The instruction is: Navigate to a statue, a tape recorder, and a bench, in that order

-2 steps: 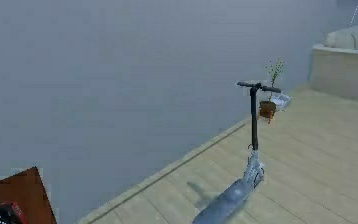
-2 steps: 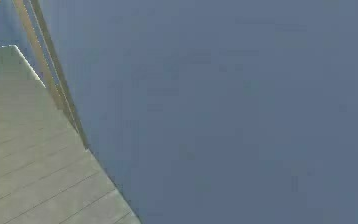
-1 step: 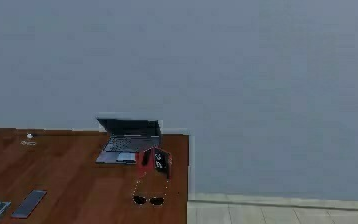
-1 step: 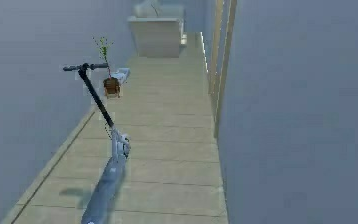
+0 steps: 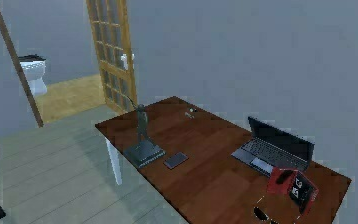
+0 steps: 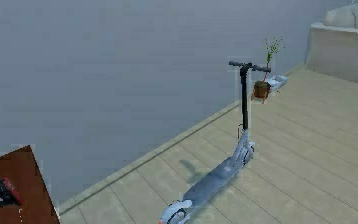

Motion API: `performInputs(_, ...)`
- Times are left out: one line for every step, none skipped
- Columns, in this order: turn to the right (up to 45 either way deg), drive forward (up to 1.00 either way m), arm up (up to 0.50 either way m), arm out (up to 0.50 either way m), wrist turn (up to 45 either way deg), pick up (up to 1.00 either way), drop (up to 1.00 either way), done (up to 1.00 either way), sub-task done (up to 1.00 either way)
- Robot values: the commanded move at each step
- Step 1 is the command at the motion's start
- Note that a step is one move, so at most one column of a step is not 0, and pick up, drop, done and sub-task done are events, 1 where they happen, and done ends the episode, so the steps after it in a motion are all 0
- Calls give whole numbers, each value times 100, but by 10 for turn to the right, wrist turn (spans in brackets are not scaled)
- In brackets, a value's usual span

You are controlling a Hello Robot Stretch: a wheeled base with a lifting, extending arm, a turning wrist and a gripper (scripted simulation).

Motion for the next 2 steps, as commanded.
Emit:
performInputs(-90,0,0,0,0,0,0,0,0)
performInputs(0,0,0,0,0,0,0,0,100)
